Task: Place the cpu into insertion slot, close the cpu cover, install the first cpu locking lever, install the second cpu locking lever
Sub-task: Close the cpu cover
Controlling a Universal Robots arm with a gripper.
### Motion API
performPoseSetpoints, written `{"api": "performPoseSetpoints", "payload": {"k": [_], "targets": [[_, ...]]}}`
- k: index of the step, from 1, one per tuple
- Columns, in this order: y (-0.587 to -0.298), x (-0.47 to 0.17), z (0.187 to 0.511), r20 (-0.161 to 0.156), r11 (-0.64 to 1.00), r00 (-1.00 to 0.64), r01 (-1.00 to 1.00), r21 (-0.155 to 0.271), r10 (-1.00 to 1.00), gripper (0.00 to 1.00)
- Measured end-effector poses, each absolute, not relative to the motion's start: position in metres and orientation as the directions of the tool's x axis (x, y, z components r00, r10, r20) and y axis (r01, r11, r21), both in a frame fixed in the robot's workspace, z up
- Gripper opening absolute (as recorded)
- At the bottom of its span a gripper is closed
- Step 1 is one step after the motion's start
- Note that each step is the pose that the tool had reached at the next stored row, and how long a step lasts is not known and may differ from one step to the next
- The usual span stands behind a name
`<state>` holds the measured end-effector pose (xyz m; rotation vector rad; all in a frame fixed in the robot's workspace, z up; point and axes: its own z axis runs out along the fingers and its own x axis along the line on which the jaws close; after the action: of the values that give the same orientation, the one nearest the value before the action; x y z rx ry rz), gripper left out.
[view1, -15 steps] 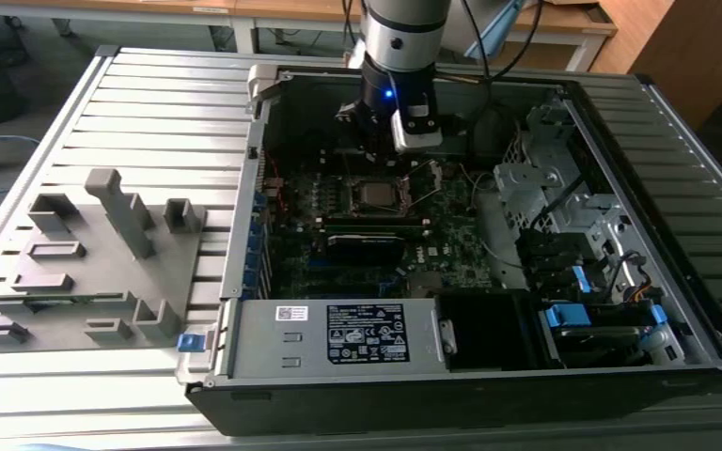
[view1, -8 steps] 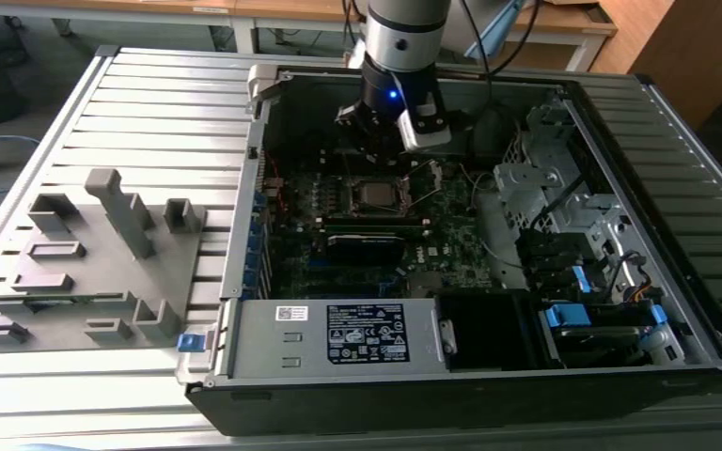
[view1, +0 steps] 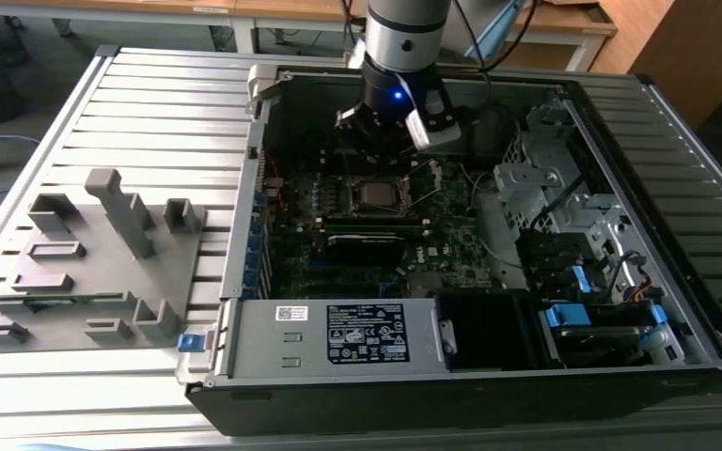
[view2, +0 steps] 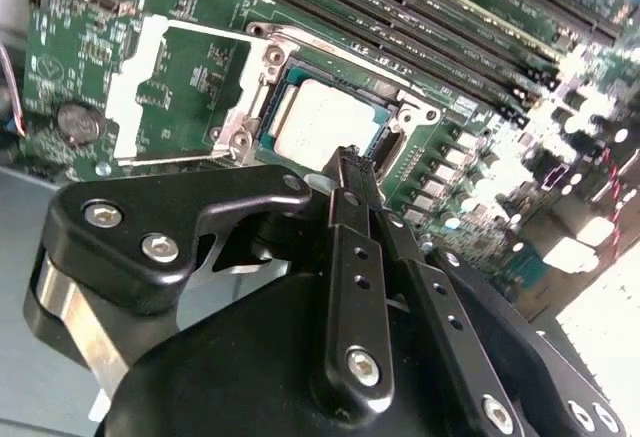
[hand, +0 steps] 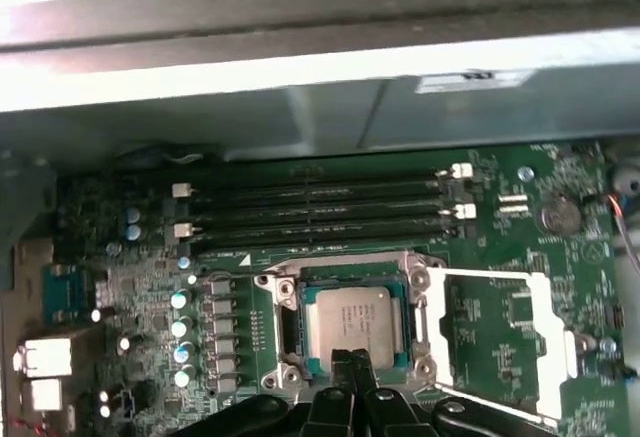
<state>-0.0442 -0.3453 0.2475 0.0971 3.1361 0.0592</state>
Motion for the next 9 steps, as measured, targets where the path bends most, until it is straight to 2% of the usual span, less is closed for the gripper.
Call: {"api": "performPoseSetpoints", "payload": {"k": [9], "targets": [[-0.3453,-0.0442,0.2475,-0.003,0.996,-0.996,-0.086,0.038,-0.086,0.11]]}}
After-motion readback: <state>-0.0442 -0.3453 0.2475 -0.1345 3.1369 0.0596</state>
